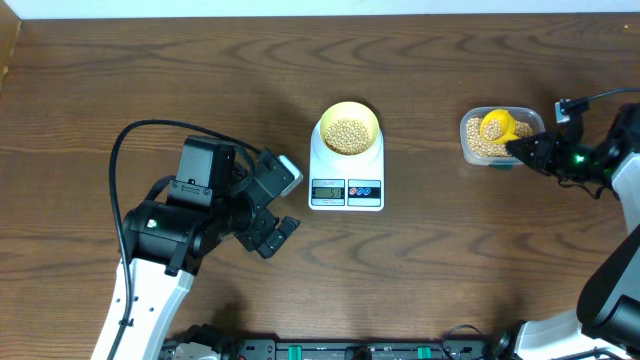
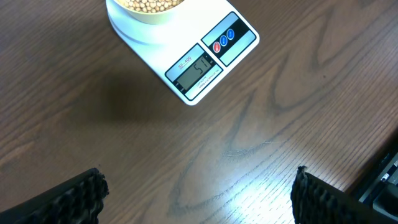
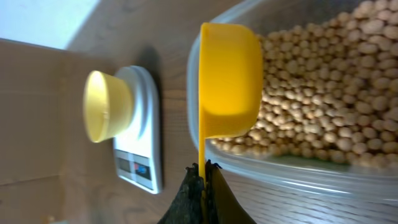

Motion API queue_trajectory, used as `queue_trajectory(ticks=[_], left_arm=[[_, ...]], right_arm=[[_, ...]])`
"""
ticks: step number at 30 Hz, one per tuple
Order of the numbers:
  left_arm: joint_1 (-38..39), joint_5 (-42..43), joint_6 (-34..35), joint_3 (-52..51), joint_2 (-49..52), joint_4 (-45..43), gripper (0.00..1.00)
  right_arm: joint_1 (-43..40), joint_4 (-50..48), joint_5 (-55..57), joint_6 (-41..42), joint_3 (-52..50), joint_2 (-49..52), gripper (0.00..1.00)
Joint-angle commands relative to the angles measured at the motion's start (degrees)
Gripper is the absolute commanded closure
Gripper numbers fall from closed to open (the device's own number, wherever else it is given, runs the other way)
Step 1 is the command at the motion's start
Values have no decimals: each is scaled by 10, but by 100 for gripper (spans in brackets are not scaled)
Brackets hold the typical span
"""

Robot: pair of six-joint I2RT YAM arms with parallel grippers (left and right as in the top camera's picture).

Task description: Scoop item into bowl and weigh 50g on scale

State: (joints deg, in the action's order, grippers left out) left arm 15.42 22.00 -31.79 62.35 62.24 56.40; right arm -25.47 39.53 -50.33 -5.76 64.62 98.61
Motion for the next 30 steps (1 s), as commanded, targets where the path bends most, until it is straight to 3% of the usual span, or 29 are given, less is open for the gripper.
queue_trajectory(ticks=[1,11,23,30], left_arm=[[-2,5,-6,5,-2,1,3],[-2,5,-6,5,-2,1,3],[-2,5,-6,5,-2,1,3],[-2,5,-6,5,-2,1,3]], right_arm=[[12,-2,75,-21,2,-31,98],[61,-2,268,-24,2,-150,99],[212,3,566,-31,2,-150,99],[249,-4,687,-31,2,-150,99]])
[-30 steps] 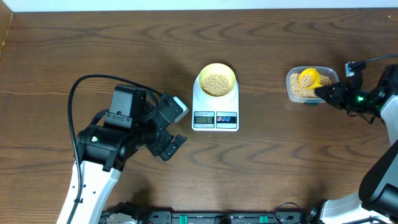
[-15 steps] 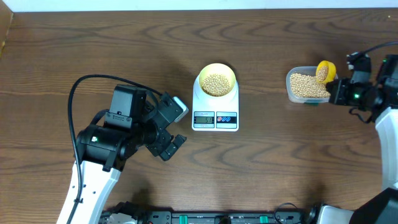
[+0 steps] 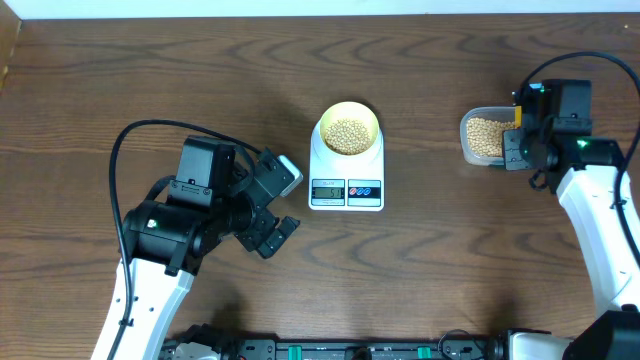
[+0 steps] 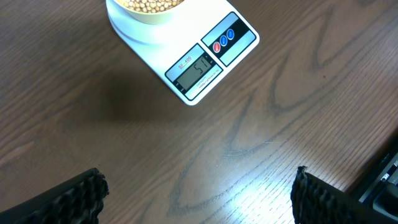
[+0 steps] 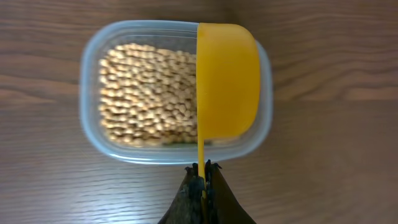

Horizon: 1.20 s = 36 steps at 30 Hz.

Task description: Scoop item into bowl and weigh 50g on scale

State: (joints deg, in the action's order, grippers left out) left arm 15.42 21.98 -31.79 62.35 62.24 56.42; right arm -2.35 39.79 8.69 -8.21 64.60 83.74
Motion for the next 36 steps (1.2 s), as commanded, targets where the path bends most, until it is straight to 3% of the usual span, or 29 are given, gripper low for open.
queue_trajectory(ticks=[1,5,12,15,28,36], left_arm=[[-2,5,-6,5,-2,1,3],[-2,5,-6,5,-2,1,3],[-2,5,-6,5,-2,1,3],[-2,5,-6,5,-2,1,3],[-2,5,-6,5,-2,1,3],[-2,5,-6,5,-2,1,3]], right_arm=[[24,-11,108,-7,2,-2,99],[71,-53,117,-18,2,-2,99],[150,-201,-193,-17,2,-2,99],[160,-223,-259,-17,2,1,99],[207,-282,-364,-17,2,101,99],[210,-280,-365,-28,2,139,99]])
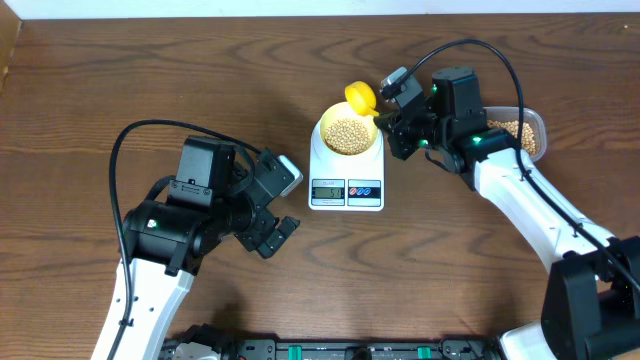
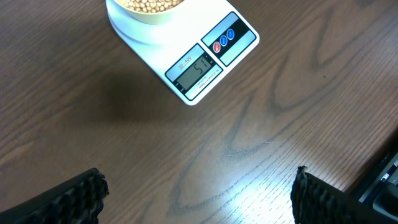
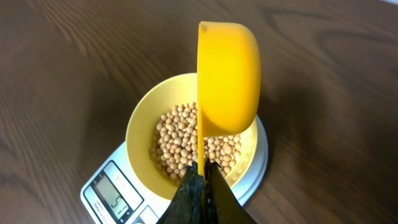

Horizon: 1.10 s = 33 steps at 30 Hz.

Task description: Scoop item into bowl and weigh 50g on scale

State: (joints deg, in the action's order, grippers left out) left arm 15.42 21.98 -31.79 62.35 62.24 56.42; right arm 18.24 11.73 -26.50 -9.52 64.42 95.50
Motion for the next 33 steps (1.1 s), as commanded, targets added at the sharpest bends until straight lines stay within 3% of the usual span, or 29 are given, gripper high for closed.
queue_trajectory(ticks=[1,7,17,33], left_arm=[[-2,5,-6,5,-2,1,3],[-2,5,-6,5,-2,1,3],[-2,5,-6,5,-2,1,3],[-2,5,-6,5,-2,1,3]], right_arm=[[5,0,-12,-21,4,26,99],[23,-1,-2,-45,4,50,99],[62,-2,113,-84,4,59,99],[70,22,92,-75,4,59,99]])
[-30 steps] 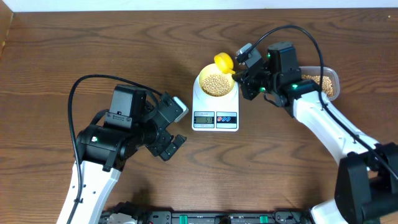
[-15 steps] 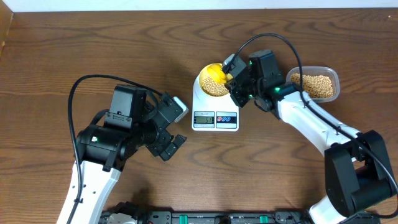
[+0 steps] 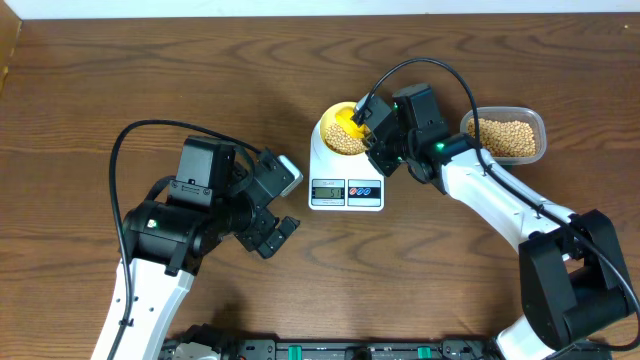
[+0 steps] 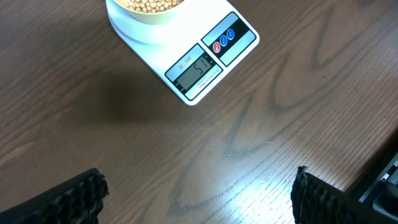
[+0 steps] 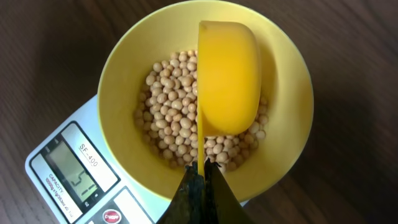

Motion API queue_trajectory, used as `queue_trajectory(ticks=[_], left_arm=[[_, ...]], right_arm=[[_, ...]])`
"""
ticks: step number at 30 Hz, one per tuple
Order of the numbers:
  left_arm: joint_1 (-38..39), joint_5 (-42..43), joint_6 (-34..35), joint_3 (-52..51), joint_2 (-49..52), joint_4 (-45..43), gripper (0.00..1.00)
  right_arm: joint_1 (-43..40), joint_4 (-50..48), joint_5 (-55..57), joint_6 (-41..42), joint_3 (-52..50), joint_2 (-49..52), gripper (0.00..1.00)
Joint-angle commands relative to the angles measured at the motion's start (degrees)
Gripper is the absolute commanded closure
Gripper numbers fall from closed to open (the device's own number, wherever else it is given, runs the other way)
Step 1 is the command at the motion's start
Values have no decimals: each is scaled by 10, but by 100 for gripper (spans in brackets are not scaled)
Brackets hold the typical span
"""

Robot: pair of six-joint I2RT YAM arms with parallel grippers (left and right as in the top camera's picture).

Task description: Scoop item into bowl and weigh 50g on scale

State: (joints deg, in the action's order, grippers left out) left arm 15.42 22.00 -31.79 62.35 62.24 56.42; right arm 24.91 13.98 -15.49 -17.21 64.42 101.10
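Note:
A yellow bowl (image 5: 118,74) of soybeans stands on the white scale (image 3: 345,185); its display (image 4: 196,70) reads about 51. My right gripper (image 5: 202,180) is shut on the thin handle of a yellow scoop (image 5: 227,78), which hangs inside the bowl just over the beans; the overhead view shows the scoop (image 3: 346,117) at the bowl's left part. My left gripper (image 4: 196,193) is open over bare table below the scale, with nothing between its fingers (image 4: 74,196).
A clear tub of soybeans (image 3: 505,137) sits to the right of the scale. The left arm's body (image 3: 190,210) rests on the table left of the scale. The table's far edge runs along the top of the overhead view.
My right gripper has moved down and nearer with the scoop, from above the bowl's far rim to inside the bowl over the beans. The left arm is unchanged.
My right gripper held the scoop at the tub of beans on the right, then over the tub seen from above. Then it was at the scale with the scoop above the bowl's rim, and now the scoop is in the bowl. The display stayed near 51.

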Motion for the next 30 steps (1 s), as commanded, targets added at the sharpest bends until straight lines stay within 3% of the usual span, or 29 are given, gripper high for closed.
queue_trajectory(ticks=[1,17,30], left_arm=[[-2,5,-6,5,-2,1,3],[-2,5,-6,5,-2,1,3],[-2,5,-6,5,-2,1,3]], right_arm=[[3,-3,-24,12,4,3,99],[-20,-14,-126,113,4,3,99],[-87,-12,-226,166,4,-16,99]])
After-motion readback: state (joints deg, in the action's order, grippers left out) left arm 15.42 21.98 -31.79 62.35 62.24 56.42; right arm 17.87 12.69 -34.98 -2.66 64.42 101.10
